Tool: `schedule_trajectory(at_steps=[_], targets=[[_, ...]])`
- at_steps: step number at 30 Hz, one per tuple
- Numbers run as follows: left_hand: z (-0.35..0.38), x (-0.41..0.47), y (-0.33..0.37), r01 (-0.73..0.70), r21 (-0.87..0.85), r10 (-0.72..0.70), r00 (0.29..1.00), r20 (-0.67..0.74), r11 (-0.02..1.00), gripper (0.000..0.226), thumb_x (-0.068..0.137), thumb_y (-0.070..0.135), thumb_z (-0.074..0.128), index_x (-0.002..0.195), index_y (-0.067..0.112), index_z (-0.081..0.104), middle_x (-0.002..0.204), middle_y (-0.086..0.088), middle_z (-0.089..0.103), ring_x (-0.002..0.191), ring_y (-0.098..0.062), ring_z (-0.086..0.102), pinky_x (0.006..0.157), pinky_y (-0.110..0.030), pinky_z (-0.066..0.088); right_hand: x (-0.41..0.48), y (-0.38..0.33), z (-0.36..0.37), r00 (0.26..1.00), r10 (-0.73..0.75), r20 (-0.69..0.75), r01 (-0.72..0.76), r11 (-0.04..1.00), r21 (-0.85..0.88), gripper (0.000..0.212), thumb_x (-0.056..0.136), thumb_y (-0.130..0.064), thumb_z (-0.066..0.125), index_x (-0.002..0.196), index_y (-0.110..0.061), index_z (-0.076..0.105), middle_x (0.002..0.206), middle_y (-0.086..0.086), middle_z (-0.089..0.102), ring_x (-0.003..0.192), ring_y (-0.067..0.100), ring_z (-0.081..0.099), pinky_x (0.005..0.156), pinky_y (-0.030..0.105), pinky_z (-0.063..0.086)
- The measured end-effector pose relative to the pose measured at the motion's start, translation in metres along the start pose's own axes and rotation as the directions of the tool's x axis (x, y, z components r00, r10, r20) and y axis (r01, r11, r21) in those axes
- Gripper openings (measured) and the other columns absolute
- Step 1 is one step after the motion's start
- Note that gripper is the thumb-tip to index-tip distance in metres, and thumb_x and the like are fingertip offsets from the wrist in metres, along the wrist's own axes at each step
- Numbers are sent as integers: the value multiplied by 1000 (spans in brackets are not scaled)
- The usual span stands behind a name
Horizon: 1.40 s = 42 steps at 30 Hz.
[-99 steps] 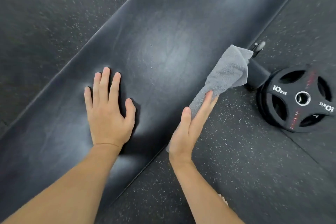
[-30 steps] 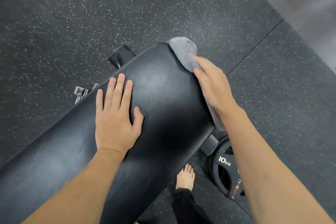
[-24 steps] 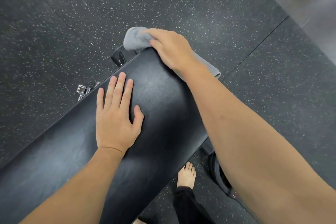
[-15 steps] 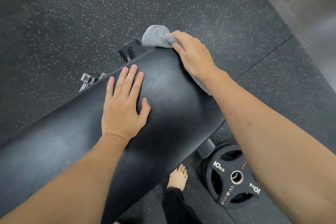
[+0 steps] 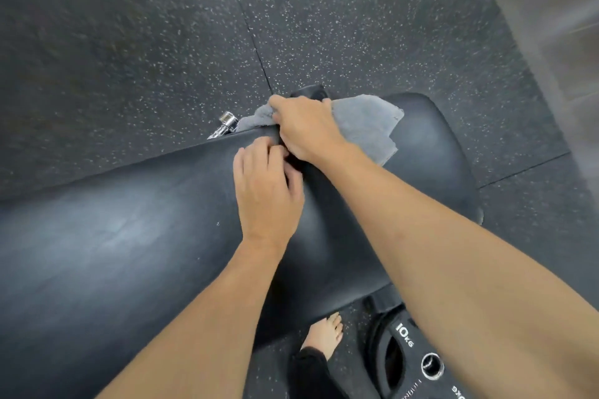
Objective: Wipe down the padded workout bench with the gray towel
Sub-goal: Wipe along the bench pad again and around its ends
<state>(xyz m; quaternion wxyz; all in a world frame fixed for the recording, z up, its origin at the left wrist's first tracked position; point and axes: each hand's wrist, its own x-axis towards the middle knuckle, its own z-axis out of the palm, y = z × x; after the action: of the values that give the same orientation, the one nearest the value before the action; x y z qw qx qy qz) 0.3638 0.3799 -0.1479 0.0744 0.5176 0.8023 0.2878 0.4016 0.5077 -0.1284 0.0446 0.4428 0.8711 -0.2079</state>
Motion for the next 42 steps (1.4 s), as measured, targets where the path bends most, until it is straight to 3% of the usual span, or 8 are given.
schedule_trajectory(at_steps=[4,8,11,13,18,26,36,42], targets=[[-55,-40,-70,-45,230,21,994,107,972,41,92,23,54,128,4,64,148,-18,54,138,-43,48,115,-67,30,-3,-16,-11,981,115,-159,-104,992,75,15,105,-17,39,110,-10,52,108,22,66,95,45,57,72,43,29],[-100,-66,-134,38,373,-91,988,124,927,60,93,40,46,145,9,55,162,-14,39,148,-45,34,115,-71,23,-11,-2,-30,974,137,-181,-111,983,146,19,108,-28,35,100,-15,47,101,23,64,91,43,52,71,44,33],[-110,-83,-157,27,427,-119,974,190,904,68,94,45,41,155,15,42,168,-10,30,155,-40,24,117,-72,19,-21,17,-28,978,-69,199,55,996,74,38,109,-38,39,142,-22,50,147,5,51,147,32,34,117,55,26],[-107,-86,-162,17,438,-115,973,199,899,69,95,46,40,158,17,37,170,-8,26,157,-38,20,119,-72,17,-28,26,-15,948,-194,251,216,974,-63,49,109,-40,36,156,-26,35,160,-2,38,155,23,22,126,51,13],[-104,-87,-166,20,412,-90,985,150,911,67,96,44,41,158,18,37,170,-7,26,157,-37,20,121,-71,15,-23,-15,15,970,-243,1,240,956,-166,49,105,-39,28,138,-15,54,123,9,63,112,36,57,100,49,41],[-123,-84,-172,211,140,-220,974,58,967,45,93,16,45,134,1,55,153,-16,48,152,-31,35,124,-59,23,-4,-215,102,976,-192,-107,164,960,-226,36,107,-41,30,106,-19,58,108,2,65,104,29,58,93,45,37],[-251,-124,-357,131,410,-161,986,40,903,58,98,38,42,144,3,51,158,-20,41,148,-40,36,119,-61,22,-13,-130,47,994,-64,-84,33,945,-325,38,109,-31,36,88,-8,58,93,18,65,90,41,60,84,51,42],[-263,-136,-384,151,349,-174,984,34,925,60,96,31,41,152,8,45,164,-15,36,153,-34,31,123,-63,18,-9,-187,77,985,-27,-171,-18,966,-259,31,107,-23,44,83,-6,55,87,19,64,84,41,57,80,49,38]])
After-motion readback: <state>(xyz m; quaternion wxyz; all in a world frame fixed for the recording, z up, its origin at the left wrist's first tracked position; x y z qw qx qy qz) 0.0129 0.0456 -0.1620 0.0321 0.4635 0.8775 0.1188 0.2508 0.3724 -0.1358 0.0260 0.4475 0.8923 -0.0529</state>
